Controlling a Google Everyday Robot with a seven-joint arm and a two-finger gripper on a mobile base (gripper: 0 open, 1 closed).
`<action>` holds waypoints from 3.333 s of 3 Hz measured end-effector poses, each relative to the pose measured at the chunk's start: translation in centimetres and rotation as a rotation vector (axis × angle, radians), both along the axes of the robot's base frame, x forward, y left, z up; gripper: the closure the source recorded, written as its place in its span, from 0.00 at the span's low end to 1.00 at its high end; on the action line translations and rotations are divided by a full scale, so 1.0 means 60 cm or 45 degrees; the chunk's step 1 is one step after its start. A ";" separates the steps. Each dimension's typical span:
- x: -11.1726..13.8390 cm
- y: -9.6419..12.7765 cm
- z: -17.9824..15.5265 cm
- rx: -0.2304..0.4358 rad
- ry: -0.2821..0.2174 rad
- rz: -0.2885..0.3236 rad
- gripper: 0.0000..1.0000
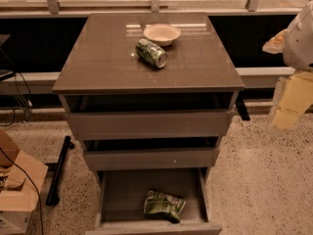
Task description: Pick green jalapeno chip bag from bottom drawer and place on counter
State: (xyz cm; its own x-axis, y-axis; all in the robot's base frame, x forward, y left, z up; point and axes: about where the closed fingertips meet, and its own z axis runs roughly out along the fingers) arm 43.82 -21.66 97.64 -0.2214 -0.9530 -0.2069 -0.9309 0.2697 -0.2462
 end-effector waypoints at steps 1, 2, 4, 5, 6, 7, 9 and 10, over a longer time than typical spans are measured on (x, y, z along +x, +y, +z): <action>0.000 0.000 0.000 0.000 0.000 0.000 0.00; 0.006 0.015 -0.027 0.056 -0.006 -0.045 0.00; 0.010 0.072 -0.140 0.336 -0.057 -0.113 0.00; 0.026 0.094 -0.215 0.548 -0.056 -0.126 0.00; 0.031 0.103 -0.209 0.588 -0.068 -0.129 0.00; 0.030 0.103 -0.209 0.581 -0.068 -0.128 0.00; 0.067 0.120 -0.336 0.657 -0.154 -0.177 0.00; 0.083 0.133 -0.420 0.691 -0.119 -0.165 0.00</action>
Offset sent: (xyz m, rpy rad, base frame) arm 0.0124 0.0251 -0.0529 0.1321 0.0055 -0.1052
